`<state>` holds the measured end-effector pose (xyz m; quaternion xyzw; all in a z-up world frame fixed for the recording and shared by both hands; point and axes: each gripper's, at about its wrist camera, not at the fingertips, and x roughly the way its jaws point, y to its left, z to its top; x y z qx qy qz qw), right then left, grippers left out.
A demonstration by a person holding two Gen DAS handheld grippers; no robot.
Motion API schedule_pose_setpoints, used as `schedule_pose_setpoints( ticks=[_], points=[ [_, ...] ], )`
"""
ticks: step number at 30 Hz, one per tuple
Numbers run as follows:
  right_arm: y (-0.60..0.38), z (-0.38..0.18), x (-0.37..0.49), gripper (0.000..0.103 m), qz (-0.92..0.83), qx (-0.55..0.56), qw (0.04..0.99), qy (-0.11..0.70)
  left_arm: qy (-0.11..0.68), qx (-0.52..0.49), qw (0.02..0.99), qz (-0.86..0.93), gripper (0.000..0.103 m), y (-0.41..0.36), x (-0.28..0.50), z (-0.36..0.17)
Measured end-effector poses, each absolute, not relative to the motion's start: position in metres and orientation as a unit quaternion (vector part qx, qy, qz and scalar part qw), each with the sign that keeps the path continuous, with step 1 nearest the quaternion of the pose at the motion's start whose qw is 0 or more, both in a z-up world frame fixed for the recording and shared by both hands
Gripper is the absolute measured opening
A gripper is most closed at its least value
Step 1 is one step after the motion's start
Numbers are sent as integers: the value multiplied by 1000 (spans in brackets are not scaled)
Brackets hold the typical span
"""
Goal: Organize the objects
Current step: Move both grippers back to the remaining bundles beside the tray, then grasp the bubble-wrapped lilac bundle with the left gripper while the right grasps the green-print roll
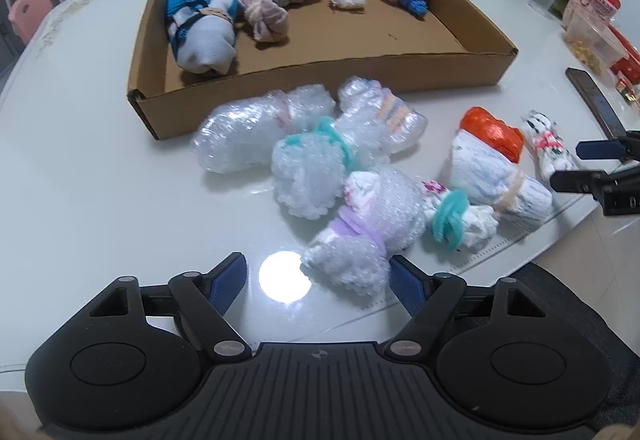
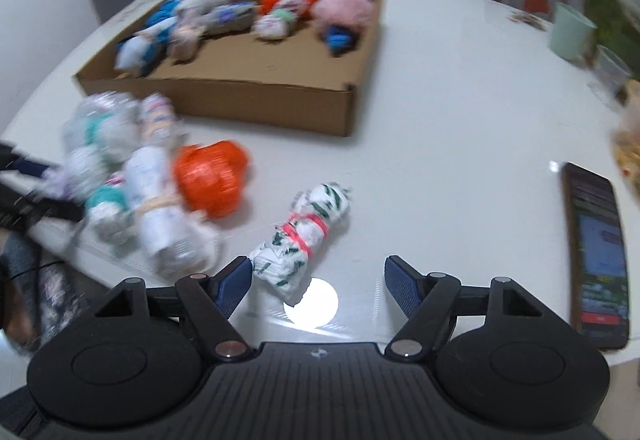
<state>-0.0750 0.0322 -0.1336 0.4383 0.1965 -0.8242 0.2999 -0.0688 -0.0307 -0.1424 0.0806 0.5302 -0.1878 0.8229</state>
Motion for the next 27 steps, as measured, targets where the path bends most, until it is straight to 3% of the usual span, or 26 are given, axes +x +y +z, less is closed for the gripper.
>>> schedule_pose_setpoints(
  ticks=[12, 17, 21, 27],
  points=[
    [20, -133, -85, 78, -821, 469, 291, 144, 517, 100, 819, -227, 83, -53, -71, -141],
    [12, -137, -89, 71, -822, 469, 283, 156, 513, 98, 818, -239, 76, -57, -71, -142],
    [16, -134, -91, 57, -826, 466, 276, 154, 509, 108, 820, -237, 68, -56, -69, -141],
    [20, -134, -90, 51, -829, 459, 274, 163, 506, 123, 822, -233, 61, -54, -69, -141]
  ],
)
